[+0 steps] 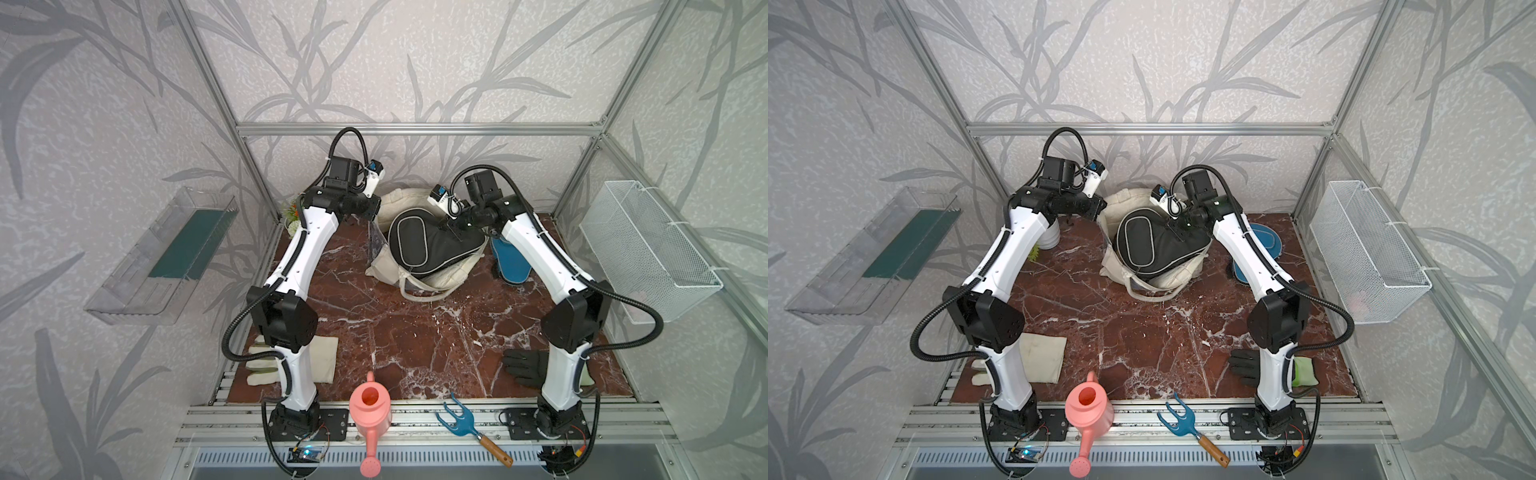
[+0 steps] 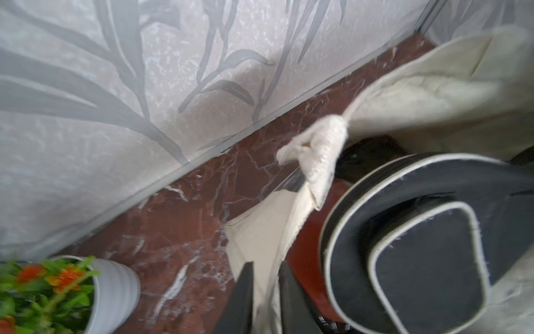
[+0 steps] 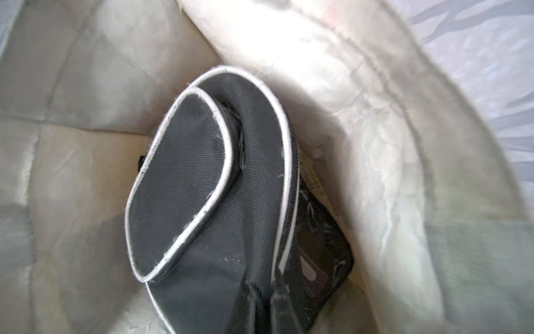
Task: Remove the ping pong set from the canvas bag
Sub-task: Pick up the ping pong set from the canvas bag.
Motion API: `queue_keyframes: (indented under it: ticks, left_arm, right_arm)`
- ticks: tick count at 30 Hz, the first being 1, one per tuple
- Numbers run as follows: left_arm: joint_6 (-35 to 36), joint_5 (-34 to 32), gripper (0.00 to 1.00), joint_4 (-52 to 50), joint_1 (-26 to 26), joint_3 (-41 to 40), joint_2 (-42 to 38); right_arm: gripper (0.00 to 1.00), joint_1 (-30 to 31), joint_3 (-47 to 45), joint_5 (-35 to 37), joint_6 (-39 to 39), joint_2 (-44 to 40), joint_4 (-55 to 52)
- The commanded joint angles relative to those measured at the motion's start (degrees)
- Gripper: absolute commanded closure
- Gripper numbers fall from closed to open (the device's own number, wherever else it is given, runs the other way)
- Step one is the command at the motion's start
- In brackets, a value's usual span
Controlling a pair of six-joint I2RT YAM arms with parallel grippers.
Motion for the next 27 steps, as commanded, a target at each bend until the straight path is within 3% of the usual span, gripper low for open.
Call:
queue_keyframes:
  ticks: [1, 3, 5, 10, 14, 19, 27]
  left_arm:
    - [1.21, 1.63, 0.56, -1.03, 0.47, 1.76, -2.99]
    - [1.79, 4.78, 0.39, -0.39, 0.38, 0.38, -4.42]
    - [2.39, 8.64, 0.29, 1.65, 0.38, -2.02, -6.68]
    - [6.35, 18.39, 0.16, 6.41, 0.07, -8.05, -10.55]
    - [10.28, 21.70, 0.15, 3.79, -0.95, -8.15, -9.84]
    - [13.80, 22.32, 0.15, 3.57, -2.33, -8.86, -8.36]
    - [17.53, 25.63, 0.15, 2.83, -3.49, -7.05, -4.70]
  right_arm:
    - [1.00, -0.28, -4.95, 3.09, 0.84, -5.23, 13.07]
    - [1.00, -0.28, -8.22, 2.93, 0.94, -7.21, 17.33]
    - [1.00, -0.28, -11.36, 3.00, 0.86, -8.72, 21.04]
    - [1.00, -0.29, -17.66, -0.51, -0.38, -12.32, 29.06]
    - [1.00, -0.28, -23.56, -5.89, -1.75, -17.52, 36.27]
    - [1.00, -0.12, -25.72, -11.12, -3.98, -20.21, 36.95]
    - [1.00, 0.68, -28.03, -11.51, -6.61, -22.41, 36.71]
